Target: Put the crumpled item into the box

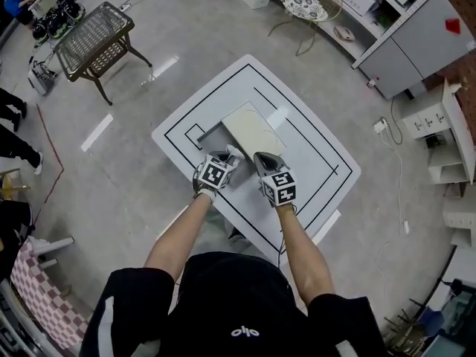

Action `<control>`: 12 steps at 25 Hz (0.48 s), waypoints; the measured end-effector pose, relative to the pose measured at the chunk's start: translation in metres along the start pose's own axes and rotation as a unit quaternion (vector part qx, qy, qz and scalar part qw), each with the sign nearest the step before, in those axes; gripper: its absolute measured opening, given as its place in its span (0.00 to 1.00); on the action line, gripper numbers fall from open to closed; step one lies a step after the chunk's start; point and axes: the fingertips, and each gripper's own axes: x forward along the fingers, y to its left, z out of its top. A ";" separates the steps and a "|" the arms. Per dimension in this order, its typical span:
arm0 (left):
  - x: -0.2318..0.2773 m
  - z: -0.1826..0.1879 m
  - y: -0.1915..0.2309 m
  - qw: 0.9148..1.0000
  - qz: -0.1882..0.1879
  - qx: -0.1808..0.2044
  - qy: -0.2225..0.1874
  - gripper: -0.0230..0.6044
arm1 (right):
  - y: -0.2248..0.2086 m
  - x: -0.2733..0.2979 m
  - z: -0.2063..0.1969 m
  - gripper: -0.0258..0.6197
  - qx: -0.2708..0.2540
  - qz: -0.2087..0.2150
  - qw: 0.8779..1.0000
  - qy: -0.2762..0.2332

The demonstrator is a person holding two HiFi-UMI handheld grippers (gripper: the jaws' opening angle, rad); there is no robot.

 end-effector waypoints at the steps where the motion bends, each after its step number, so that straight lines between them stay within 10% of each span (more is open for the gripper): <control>1: 0.002 -0.002 0.001 1.000 0.001 0.000 0.003 0.07 | -0.001 0.001 -0.001 0.05 0.002 -0.001 1.000 0.002; 12: 0.000 -0.001 -0.005 1.000 0.007 0.018 -0.007 0.20 | 0.003 -0.011 0.001 0.05 0.002 -0.008 1.000 -0.006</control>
